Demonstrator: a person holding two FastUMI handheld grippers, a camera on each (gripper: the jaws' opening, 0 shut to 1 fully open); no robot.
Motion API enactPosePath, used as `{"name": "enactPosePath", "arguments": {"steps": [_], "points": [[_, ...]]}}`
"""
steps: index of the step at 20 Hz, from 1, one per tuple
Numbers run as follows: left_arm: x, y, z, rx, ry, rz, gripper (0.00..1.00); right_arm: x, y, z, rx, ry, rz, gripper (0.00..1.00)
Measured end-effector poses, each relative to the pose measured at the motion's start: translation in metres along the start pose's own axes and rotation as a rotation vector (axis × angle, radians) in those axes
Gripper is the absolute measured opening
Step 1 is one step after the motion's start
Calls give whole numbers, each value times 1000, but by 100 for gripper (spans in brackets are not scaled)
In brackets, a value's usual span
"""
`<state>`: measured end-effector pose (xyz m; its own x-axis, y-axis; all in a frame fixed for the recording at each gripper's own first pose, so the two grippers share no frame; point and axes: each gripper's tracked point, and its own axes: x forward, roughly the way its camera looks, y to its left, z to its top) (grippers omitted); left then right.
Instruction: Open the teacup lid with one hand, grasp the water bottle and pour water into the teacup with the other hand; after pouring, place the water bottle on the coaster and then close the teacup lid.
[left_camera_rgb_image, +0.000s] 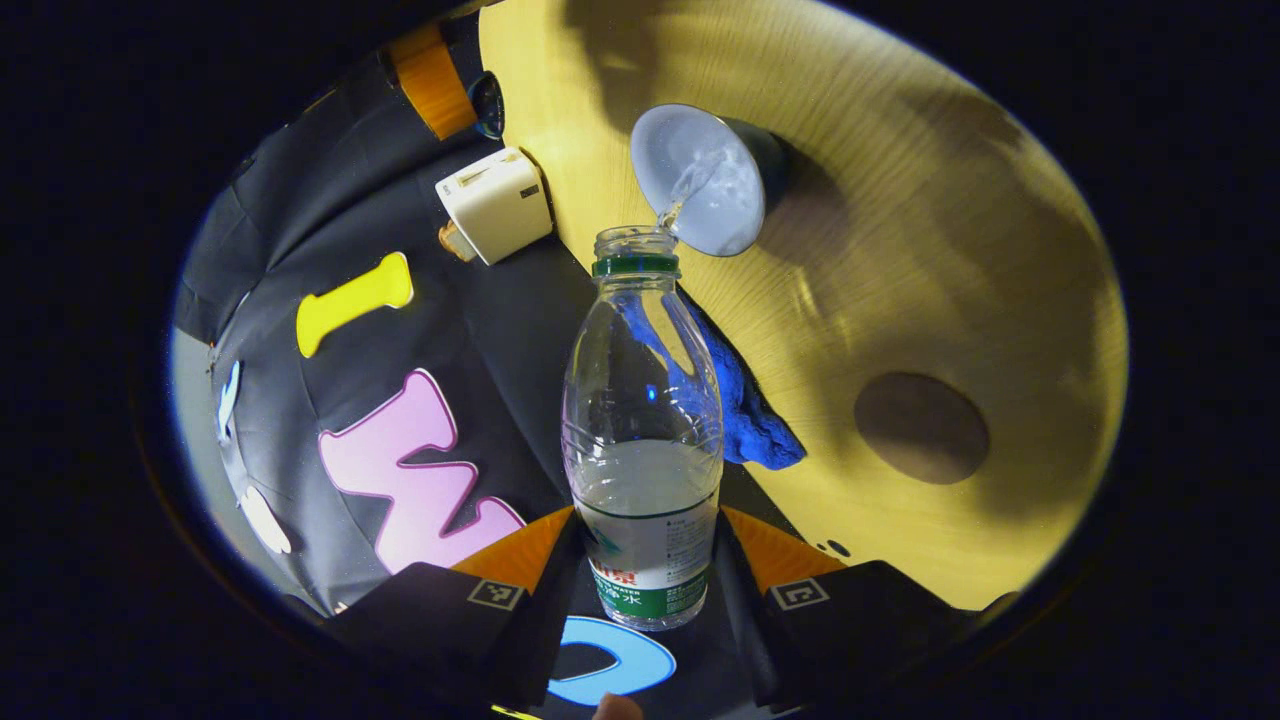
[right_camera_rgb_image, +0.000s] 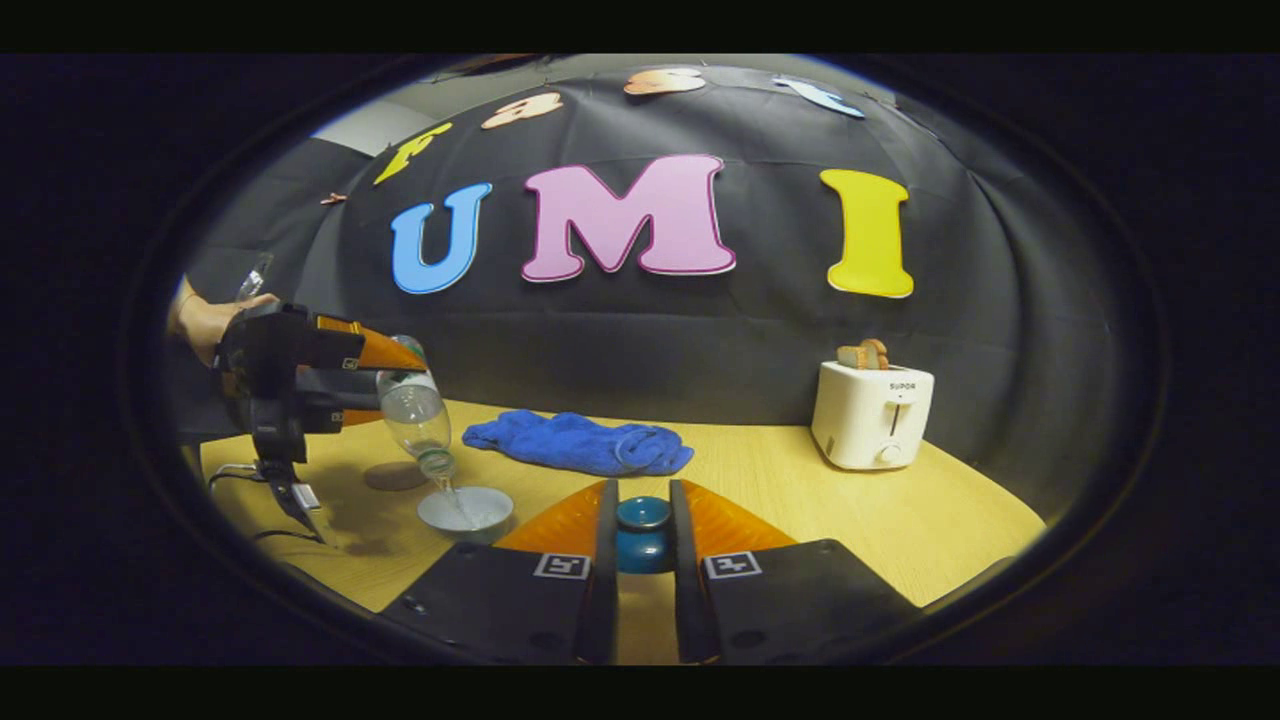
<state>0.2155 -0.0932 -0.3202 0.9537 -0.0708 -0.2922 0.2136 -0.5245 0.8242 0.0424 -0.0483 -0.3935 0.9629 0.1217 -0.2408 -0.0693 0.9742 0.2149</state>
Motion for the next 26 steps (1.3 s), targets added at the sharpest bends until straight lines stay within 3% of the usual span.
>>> {"name": "enactPosePath", "arguments": {"steps": [3,8,10,11,12,13,14,16,17,18,19,22,26], "points": [[2,13,-2,31,-3,47,74,-1,-1,1,-8,-4,0,22],[1,30,-3,100,-18,122,74,-3,-1,3,-6,-12,-6,27],[2,33,-3,133,-31,137,74,-4,-2,4,-8,-16,-11,31],[3,36,-4,144,-36,142,74,-4,-2,4,-9,-17,-13,27],[3,37,-4,154,-41,148,74,-4,-1,4,-9,-18,-14,31],[3,40,-5,166,-46,155,74,-5,-2,5,-9,-19,-15,27],[4,42,-4,174,-48,163,74,-5,-2,6,-10,-22,-16,31],[5,47,-5,178,-53,174,74,-6,-2,6,-9,-24,-19,31],[5,48,-5,179,-55,177,74,-6,-2,5,-8,-24,-20,27],[4,49,-4,182,-54,181,74,-6,-2,6,-9,-24,-22,31],[5,48,-5,179,-54,181,74,-6,-2,6,-8,-24,-23,27],[7,36,-7,94,-43,132,74,-6,-2,6,-9,-25,-26,26],[5,3,1,-186,-75,35,74,-6,-3,7,-11,-21,-32,26]]}}
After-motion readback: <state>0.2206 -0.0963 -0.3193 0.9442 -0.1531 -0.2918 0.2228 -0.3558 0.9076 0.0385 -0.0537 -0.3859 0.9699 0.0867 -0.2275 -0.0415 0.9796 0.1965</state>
